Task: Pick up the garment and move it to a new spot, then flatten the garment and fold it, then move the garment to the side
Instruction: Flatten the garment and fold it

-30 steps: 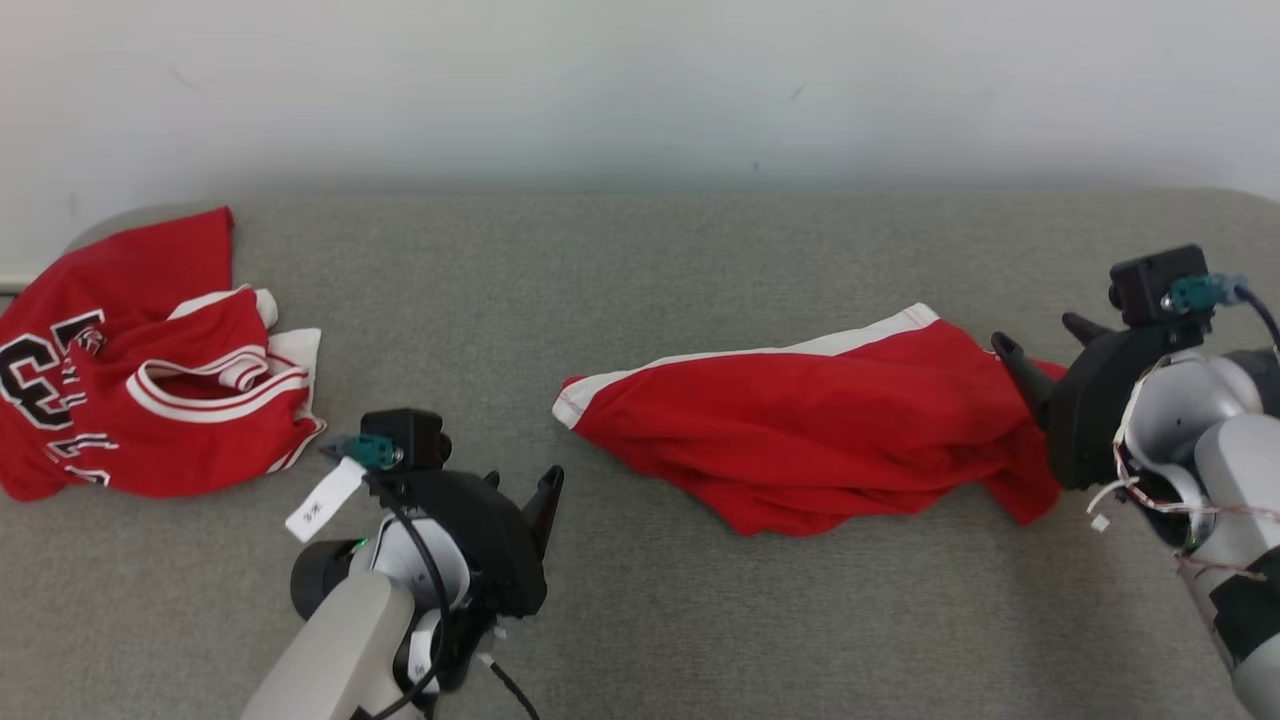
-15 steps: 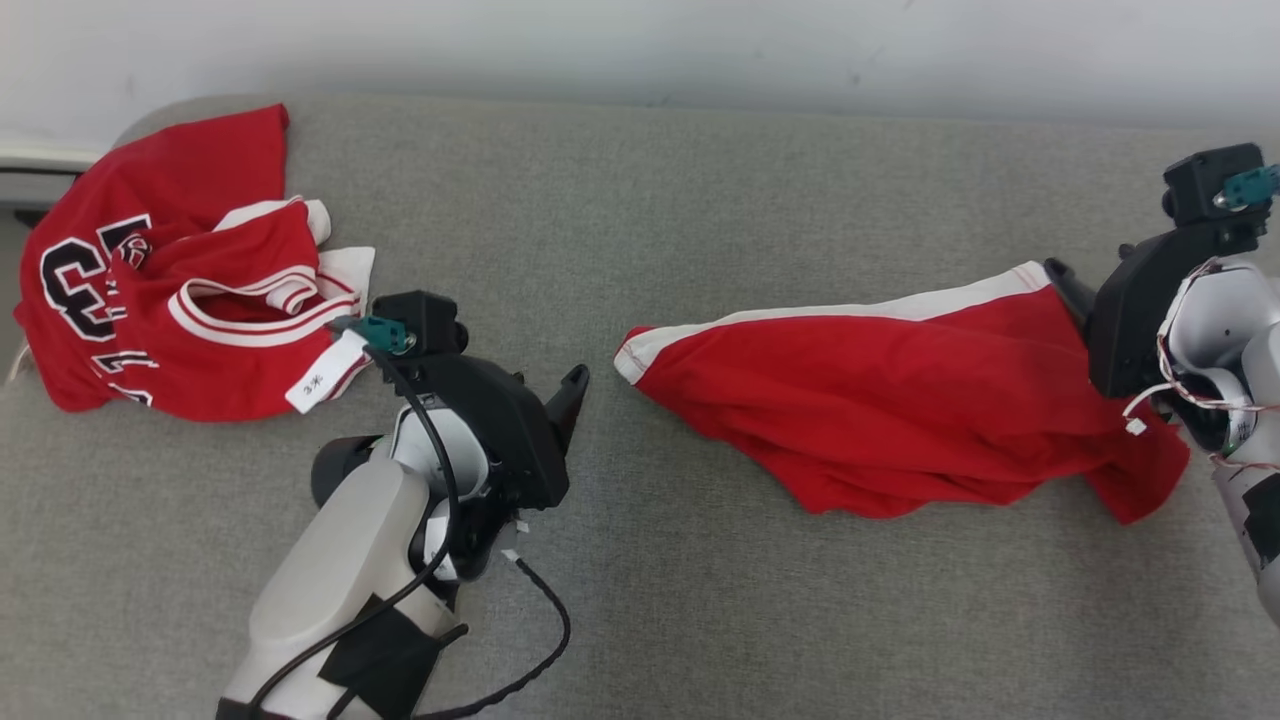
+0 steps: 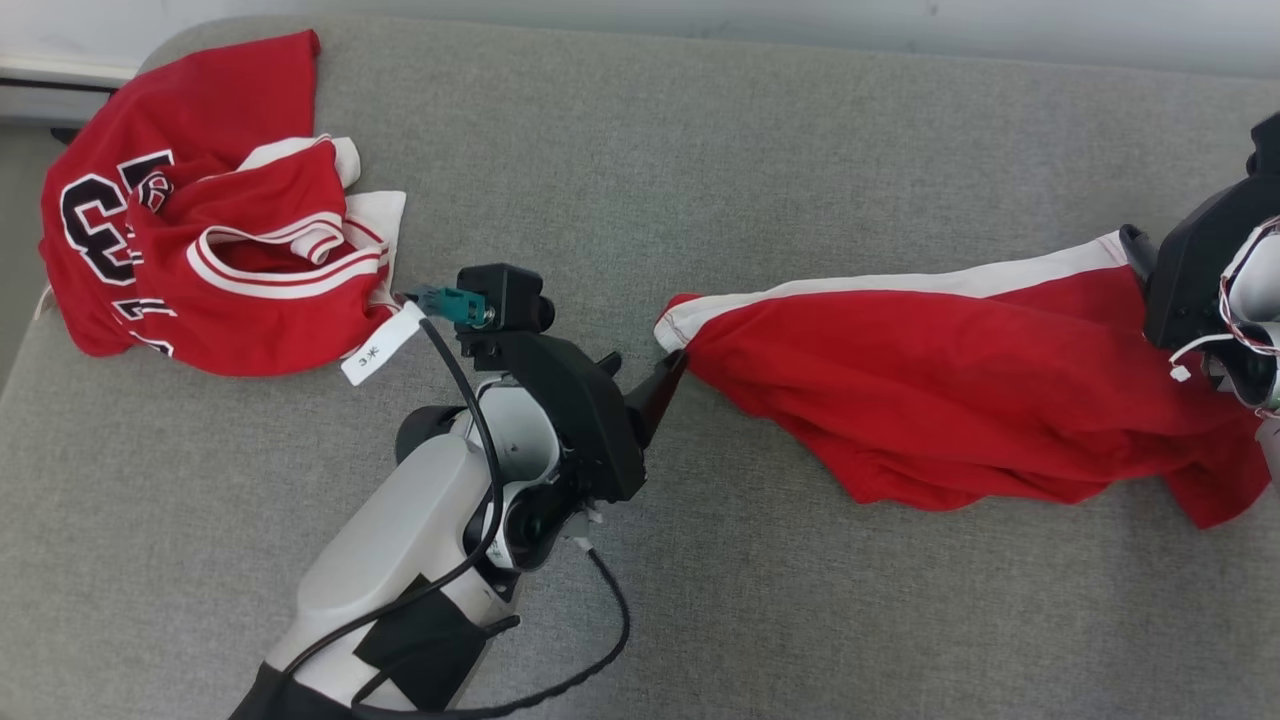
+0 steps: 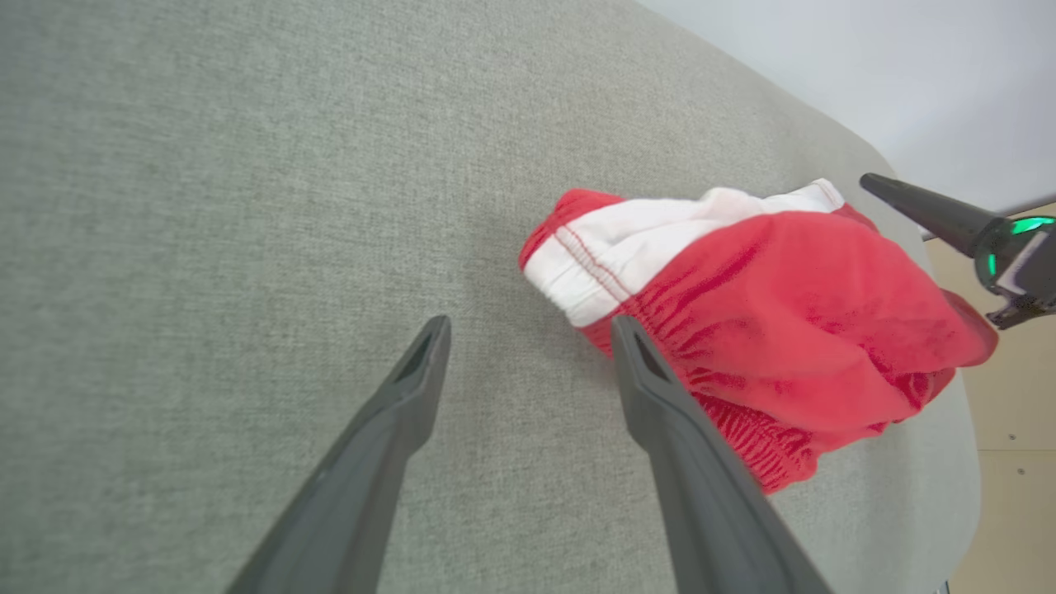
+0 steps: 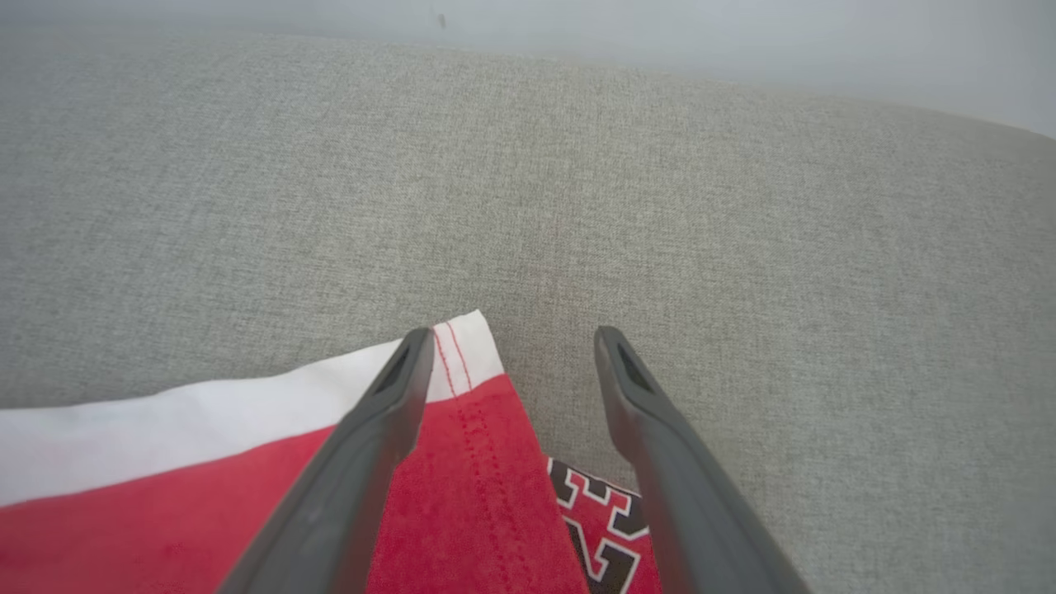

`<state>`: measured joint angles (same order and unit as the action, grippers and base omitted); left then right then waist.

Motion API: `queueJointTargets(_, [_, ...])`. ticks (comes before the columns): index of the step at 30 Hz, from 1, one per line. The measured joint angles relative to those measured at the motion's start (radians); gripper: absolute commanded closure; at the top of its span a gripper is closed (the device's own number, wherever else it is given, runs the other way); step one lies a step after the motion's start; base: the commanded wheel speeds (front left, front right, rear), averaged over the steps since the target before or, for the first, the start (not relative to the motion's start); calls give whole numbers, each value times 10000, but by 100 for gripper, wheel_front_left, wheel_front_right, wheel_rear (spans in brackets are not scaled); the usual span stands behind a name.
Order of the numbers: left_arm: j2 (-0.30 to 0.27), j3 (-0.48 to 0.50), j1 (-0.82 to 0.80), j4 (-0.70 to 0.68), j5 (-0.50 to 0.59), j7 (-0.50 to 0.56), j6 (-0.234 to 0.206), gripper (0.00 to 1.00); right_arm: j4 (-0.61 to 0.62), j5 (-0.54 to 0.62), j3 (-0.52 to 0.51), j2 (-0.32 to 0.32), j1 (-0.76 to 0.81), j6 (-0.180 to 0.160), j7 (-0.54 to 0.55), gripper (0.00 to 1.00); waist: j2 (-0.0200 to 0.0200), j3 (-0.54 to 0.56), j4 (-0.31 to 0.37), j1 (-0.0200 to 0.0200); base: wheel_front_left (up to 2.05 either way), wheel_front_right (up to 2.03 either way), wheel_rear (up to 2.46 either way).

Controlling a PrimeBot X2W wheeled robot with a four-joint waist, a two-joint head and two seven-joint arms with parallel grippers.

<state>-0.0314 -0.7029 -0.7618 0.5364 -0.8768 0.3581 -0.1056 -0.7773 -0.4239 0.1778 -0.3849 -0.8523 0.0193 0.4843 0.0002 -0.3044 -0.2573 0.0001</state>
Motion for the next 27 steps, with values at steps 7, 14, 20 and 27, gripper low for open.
queueJointTargets(7, [-12,-656,-373,-201,-1020,-382,-90,0,-614,2,130,117,-174,-33,94,0,1,-307,-191,1,0,0,0])
queueJointTargets(14, [-15,-1070,-800,-50,-1697,-742,-104,0,-1034,2,176,332,-410,-90,84,36,0,-339,-164,0,0,0,0])
queueJointTargets(20, [-15,-1415,-908,40,-2167,-972,-174,39,-1292,4,257,483,-693,-88,4,88,-1,-390,-57,0,0,0,0])
queueJointTargets(27, [-8,-1749,-1264,439,-2587,-1319,-176,100,-1615,6,291,449,-858,69,-240,100,-1,-428,66,0,0,0,0])
